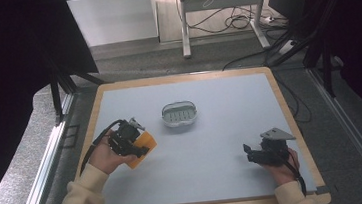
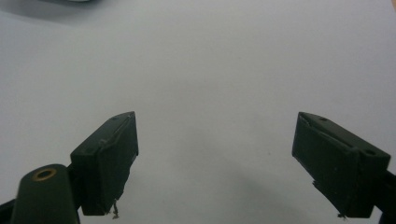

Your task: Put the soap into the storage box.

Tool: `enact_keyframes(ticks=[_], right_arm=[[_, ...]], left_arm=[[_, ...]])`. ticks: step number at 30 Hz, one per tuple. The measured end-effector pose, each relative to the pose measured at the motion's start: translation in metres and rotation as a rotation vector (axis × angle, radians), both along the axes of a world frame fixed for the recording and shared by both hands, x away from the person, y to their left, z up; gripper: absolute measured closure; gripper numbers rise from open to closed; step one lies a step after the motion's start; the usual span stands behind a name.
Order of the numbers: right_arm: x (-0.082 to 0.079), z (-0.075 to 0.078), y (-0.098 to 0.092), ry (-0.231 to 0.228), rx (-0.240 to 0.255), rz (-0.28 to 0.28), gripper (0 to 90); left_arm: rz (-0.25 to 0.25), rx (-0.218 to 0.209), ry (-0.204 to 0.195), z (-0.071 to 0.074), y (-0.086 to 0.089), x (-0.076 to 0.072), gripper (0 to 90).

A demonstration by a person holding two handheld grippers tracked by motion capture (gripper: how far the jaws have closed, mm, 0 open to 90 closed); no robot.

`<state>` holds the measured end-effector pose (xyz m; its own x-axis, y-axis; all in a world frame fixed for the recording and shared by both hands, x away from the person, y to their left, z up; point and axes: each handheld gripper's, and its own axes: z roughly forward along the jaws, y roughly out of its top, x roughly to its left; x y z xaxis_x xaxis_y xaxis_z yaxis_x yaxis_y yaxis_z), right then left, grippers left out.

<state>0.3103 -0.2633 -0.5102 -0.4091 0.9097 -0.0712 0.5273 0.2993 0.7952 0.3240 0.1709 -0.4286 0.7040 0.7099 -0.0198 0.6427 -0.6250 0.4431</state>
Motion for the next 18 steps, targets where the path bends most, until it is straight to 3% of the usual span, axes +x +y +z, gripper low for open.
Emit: enact_keyframes(ticks=[18], right_arm=[[0.0, -0.001, 0.0, -0.002, -0.012, -0.002, 14.8]], left_arm=[[-0.015, 0.006, -0.026, 0.009, -0.008, 0.014, 61.9]])
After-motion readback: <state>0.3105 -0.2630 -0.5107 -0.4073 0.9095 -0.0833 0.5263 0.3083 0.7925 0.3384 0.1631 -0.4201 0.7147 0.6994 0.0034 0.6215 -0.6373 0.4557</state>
